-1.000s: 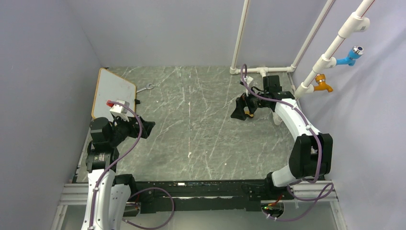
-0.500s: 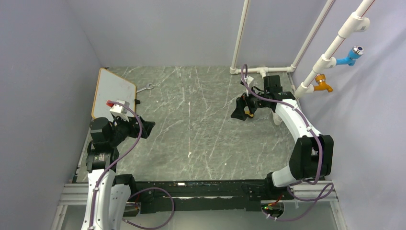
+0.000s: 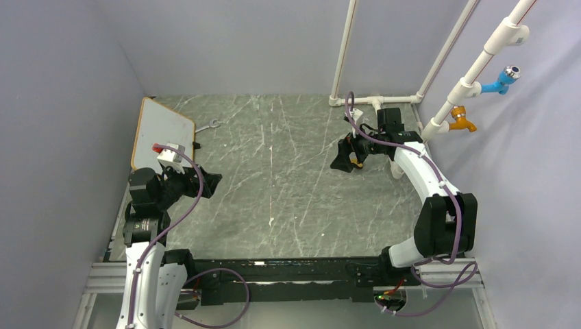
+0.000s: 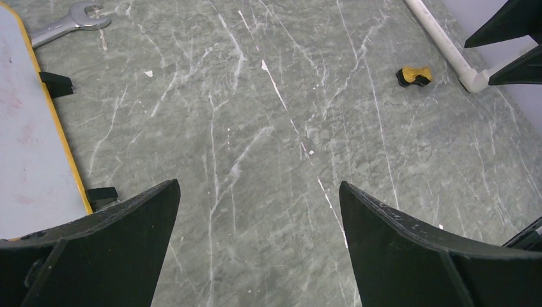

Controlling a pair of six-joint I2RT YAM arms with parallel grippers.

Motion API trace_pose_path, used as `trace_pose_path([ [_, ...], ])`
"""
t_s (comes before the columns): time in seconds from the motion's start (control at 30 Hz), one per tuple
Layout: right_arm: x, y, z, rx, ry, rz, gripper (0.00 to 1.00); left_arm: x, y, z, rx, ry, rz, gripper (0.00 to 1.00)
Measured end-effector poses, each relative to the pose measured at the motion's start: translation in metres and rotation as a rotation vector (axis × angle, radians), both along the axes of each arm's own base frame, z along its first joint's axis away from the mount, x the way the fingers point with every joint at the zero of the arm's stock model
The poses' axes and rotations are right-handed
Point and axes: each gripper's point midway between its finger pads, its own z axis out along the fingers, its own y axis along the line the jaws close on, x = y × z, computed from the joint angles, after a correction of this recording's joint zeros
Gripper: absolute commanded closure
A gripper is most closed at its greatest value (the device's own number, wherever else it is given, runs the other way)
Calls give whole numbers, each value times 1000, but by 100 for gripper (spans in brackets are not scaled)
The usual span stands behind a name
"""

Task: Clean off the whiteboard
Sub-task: Reset both arms

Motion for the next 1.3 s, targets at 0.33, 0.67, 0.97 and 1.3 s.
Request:
trace_pose_path([
  [0.33,-6,-7,27,-26,-94,-37,0,-3,-7,6,-95,31,6,1],
  [0.67,1,-38,84,-56,-241,-307,0,-2,3,51,-97,-11,83,1],
  [0.97,-3,-33,98,61,-214,-334,0,-6,14,67,-21,-59,128,1],
  [1.3,0,-36,108,154,-209,-416,0,-11,17,65,-2,-58,139,1],
])
